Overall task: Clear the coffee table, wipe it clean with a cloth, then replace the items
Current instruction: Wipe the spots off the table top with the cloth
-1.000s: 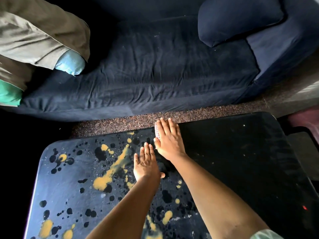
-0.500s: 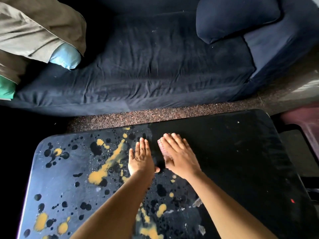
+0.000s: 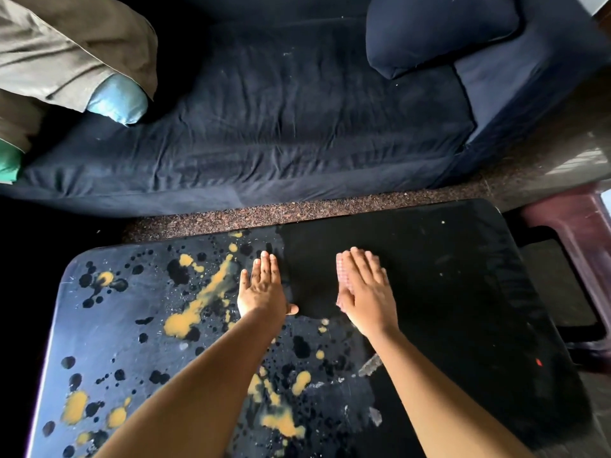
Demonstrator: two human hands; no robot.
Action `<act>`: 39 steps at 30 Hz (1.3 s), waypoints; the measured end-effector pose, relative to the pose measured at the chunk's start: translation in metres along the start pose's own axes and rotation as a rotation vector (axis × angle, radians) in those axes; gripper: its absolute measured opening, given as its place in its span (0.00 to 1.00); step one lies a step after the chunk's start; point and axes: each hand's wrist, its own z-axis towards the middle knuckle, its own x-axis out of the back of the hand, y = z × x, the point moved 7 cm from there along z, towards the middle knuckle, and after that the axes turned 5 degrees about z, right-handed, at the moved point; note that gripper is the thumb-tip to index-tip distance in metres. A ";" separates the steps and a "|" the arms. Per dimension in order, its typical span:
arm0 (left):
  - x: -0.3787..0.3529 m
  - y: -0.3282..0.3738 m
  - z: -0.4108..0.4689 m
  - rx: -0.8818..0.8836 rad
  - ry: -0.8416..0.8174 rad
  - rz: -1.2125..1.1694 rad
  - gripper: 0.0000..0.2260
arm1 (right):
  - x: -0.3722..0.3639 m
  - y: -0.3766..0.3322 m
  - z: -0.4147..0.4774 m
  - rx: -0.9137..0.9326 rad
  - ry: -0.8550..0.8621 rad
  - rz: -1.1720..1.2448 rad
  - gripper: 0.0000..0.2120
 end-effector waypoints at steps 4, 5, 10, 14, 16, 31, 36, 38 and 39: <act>-0.002 0.001 -0.002 -0.001 0.002 -0.020 0.47 | -0.003 -0.039 -0.015 -0.137 0.096 0.074 0.34; -0.001 0.000 -0.002 -0.005 0.016 -0.056 0.47 | -0.008 -0.057 -0.018 -0.023 0.073 0.063 0.33; -0.012 0.000 -0.026 -0.048 0.192 -0.128 0.40 | -0.015 -0.043 -0.033 0.356 -0.039 -0.083 0.30; -0.034 0.000 -0.054 -0.066 0.218 -0.112 0.40 | -0.005 0.003 -0.040 -0.106 0.046 0.012 0.31; -0.038 -0.004 -0.057 -0.043 0.216 -0.124 0.41 | -0.006 -0.017 -0.046 -0.184 0.091 0.035 0.32; -0.036 0.002 -0.052 -0.036 0.099 -0.004 0.44 | -0.014 -0.039 -0.069 -0.146 0.065 0.065 0.33; -0.040 0.002 -0.051 -0.025 0.085 -0.025 0.43 | -0.025 -0.060 -0.084 0.414 -0.053 -0.062 0.29; -0.042 0.001 -0.051 -0.027 0.073 -0.036 0.43 | -0.022 -0.027 -0.080 0.266 -0.068 -0.070 0.30; -0.043 0.000 -0.051 -0.027 0.067 -0.044 0.43 | -0.018 -0.011 -0.077 0.121 -0.050 -0.046 0.31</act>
